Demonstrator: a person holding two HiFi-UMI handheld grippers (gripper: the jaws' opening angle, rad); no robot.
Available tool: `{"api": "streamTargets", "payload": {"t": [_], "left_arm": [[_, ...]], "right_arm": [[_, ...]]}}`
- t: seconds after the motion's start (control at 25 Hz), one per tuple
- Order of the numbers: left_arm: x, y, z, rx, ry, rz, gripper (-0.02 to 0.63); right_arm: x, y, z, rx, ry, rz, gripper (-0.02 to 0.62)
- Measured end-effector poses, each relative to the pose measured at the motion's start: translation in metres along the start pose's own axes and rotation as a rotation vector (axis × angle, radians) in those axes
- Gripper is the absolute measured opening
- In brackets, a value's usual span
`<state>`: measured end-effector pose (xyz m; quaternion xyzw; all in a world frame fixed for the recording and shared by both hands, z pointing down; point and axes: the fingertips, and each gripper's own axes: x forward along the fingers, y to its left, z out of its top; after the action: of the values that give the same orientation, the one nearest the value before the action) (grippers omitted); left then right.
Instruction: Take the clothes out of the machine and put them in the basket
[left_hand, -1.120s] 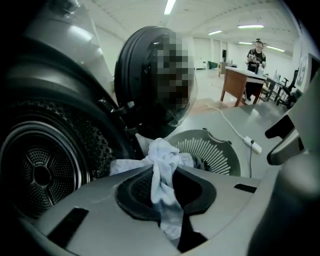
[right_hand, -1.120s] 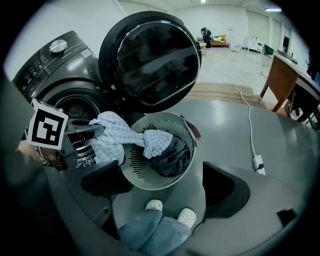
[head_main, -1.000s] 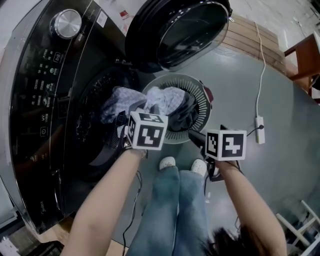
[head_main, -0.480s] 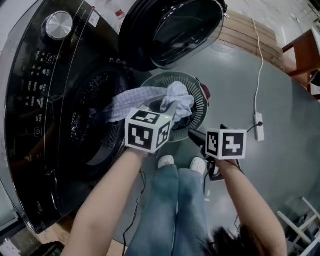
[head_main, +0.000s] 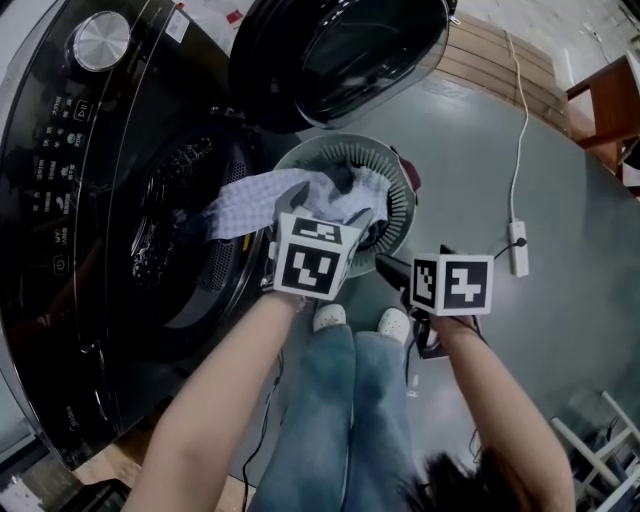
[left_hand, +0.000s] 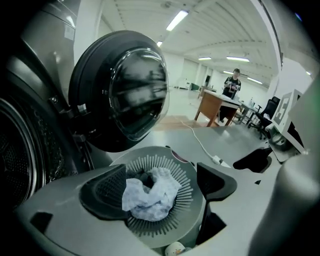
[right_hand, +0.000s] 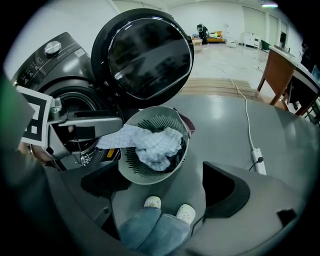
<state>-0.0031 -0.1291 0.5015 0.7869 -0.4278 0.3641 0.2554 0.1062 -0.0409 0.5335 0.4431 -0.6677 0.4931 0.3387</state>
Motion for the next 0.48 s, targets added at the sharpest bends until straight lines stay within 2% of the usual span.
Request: {"api": "streamTargets", "payload": {"t": [0.24,0.48], "left_arm": [[0.008,0.018,-0.014,0.013,0.028,0.037,0.430],[0.012,0.050,-0.048,0.008,0.065,0.099,0.436]], "right_arm": [[0.014,0.001,-0.003,0.006,0.011,0.005,0.526],[0.040,0.005,-0.001,0.006,0.014,0.010,0.526]]}}
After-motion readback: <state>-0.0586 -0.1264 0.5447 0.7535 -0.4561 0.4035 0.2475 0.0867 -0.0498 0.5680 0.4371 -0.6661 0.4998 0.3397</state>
